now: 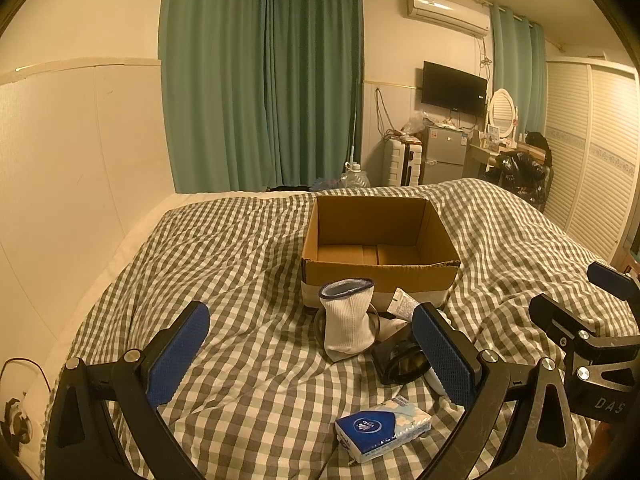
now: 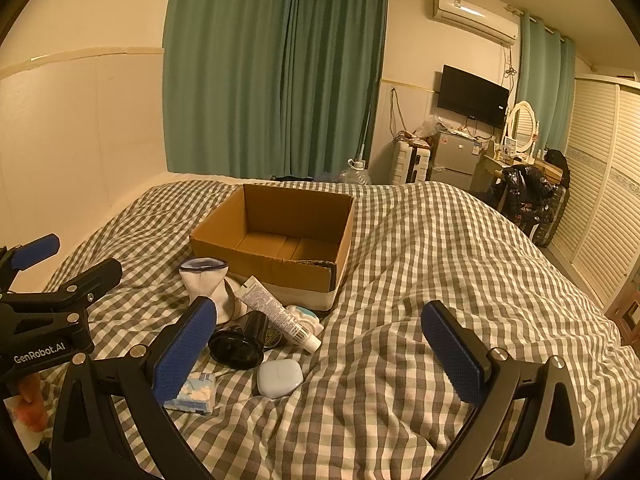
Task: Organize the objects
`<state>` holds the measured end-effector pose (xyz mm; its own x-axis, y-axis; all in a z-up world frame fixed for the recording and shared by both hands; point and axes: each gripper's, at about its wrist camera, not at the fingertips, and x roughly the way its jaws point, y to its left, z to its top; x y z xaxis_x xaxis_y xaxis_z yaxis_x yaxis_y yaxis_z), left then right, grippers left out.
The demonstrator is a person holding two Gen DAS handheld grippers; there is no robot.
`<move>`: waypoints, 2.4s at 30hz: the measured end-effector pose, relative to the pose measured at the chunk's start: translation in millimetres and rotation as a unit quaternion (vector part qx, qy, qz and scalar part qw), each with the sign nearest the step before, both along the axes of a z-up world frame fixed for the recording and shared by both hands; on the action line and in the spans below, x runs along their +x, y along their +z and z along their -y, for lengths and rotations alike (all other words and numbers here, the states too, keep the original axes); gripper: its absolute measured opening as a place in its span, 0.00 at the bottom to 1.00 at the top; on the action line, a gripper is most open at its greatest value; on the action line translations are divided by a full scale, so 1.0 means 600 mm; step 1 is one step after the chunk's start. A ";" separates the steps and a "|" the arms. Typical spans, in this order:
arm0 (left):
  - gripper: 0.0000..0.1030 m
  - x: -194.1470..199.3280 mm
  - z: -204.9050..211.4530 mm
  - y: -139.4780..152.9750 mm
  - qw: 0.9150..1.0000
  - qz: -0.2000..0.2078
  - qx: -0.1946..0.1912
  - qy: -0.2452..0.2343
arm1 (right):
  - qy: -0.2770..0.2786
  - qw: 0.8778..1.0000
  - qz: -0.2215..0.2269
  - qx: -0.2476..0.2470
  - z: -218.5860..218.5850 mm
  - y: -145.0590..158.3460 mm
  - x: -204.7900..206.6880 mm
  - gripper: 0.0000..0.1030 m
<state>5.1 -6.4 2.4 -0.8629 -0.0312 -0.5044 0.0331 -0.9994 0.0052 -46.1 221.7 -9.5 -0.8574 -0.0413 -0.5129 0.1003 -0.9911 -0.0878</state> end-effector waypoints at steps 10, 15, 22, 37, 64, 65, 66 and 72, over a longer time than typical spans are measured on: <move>1.00 0.002 -0.002 -0.003 1.000 0.001 0.000 0.001 | 0.005 1.000 0.001 0.001 0.003 -0.001 0.002 1.00; 1.00 0.005 -0.005 -0.006 1.000 0.000 0.002 -0.002 | 0.004 1.000 0.003 -0.003 0.001 -0.001 0.003 1.00; 1.00 0.006 -0.005 -0.005 1.000 -0.004 0.002 -0.004 | 0.007 1.000 0.000 -0.001 0.002 0.001 0.007 1.00; 1.00 0.007 -0.004 -0.001 1.000 -0.001 0.000 -0.006 | 0.011 1.000 -0.003 0.000 0.007 0.007 0.011 0.99; 1.00 -0.124 0.009 -0.096 0.993 0.117 -0.009 -0.025 | 0.050 0.993 0.109 0.007 0.026 -0.094 -0.087 0.94; 1.00 -0.134 0.010 -0.100 0.992 0.121 -0.011 -0.026 | 0.054 0.992 0.117 0.009 0.030 -0.103 -0.093 0.93; 1.00 -0.146 0.011 -0.105 0.992 0.125 -0.013 -0.026 | 0.057 0.990 0.125 0.011 0.032 -0.112 -0.099 0.92; 1.00 -0.194 0.017 -0.125 0.990 0.136 -0.014 -0.039 | 0.082 0.980 0.179 0.016 0.057 -0.163 -0.149 0.80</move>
